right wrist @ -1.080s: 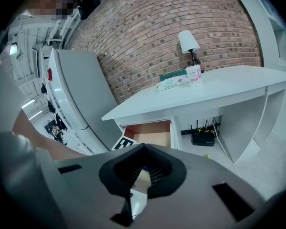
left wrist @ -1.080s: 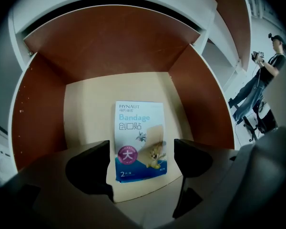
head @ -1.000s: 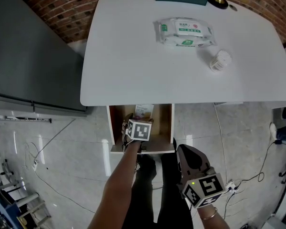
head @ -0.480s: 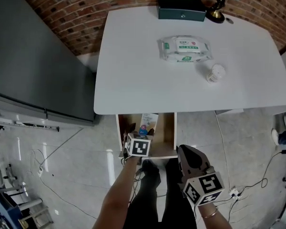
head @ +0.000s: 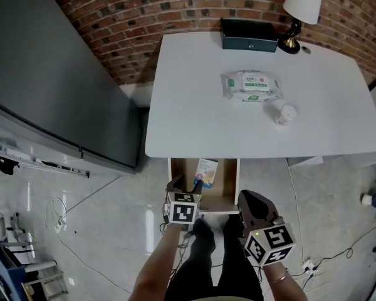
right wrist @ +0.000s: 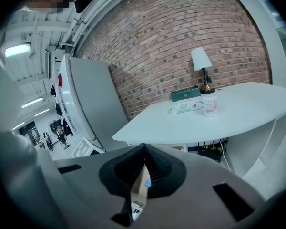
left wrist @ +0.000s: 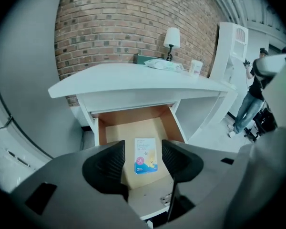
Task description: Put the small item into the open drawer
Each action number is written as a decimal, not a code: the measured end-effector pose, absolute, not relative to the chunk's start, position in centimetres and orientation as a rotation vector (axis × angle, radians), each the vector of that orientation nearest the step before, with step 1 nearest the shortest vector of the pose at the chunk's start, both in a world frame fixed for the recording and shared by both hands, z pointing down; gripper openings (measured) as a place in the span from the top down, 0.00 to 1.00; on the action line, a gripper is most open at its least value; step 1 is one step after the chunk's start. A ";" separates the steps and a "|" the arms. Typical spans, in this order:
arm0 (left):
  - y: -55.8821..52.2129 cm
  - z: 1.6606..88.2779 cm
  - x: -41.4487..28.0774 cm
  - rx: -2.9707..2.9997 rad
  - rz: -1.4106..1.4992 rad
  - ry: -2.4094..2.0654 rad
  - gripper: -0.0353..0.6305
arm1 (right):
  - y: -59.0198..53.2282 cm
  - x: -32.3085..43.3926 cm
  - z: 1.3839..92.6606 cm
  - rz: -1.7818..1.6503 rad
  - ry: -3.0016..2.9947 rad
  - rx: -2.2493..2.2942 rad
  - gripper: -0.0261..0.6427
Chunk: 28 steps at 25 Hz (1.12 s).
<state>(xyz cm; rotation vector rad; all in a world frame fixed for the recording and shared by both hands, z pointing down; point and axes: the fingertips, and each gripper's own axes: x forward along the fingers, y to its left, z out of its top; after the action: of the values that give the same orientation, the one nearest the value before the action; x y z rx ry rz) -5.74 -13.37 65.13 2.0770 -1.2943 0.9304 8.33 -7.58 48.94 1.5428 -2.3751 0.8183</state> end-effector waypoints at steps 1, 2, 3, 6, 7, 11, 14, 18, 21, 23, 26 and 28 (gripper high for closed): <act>-13.2 64.2 -6.0 2.087 0.923 -1.302 0.55 | -7.6 8.3 48.4 0.813 -2.380 1.543 0.95; -13.0 63.2 -6.2 2.096 0.912 -1.310 0.56 | -7.6 8.3 48.0 0.808 -2.386 1.543 0.95; -12.8 62.3 -6.4 2.103 0.899 -1.320 0.57 | -7.6 8.4 47.5 0.803 -2.391 1.544 0.95; -12.1 59.5 -7.2 2.118 0.860 -1.350 0.61 | -7.4 8.3 46.4 0.789 -2.400 1.545 0.95; -11.8 58.7 -7.5 2.124 0.852 -1.359 0.62 | -7.3 8.2 46.1 0.784 -2.402 1.542 0.95; -10.9 55.5 -8.5 2.144 0.805 -1.398 0.67 | -6.9 7.8 45.0 0.768 -2.418 1.523 0.95; -10.4 53.4 -9.2 2.155 0.765 -1.433 0.73 | -6.7 7.7 44.1 0.756 -2.430 1.519 0.95; -9.3 50.8 -9.9 2.174 0.730 -1.468 0.77 | -6.3 7.5 42.9 0.726 -2.438 1.512 0.95; -8.9 48.9 -10.7 2.179 0.687 -1.513 0.83 | -6.1 7.2 41.8 0.686 -2.449 1.507 0.95; -8.6 47.7 -11.3 2.178 0.650 -1.543 0.85 | -6.0 6.9 41.1 0.658 -2.459 1.497 0.95; -7.9 46.2 -12.1 2.168 0.602 -1.571 0.88 | -5.7 6.6 40.5 0.630 -2.471 1.479 0.95; -7.2 45.2 -12.5 2.166 0.574 -1.590 0.89 | -5.5 6.5 40.3 0.621 -2.475 1.471 0.95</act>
<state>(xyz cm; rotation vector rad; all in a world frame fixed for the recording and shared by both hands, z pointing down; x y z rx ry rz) -12.49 -7.21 45.16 2.1660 -1.5902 0.5740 6.47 -5.47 40.26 1.4705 -2.4746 0.6210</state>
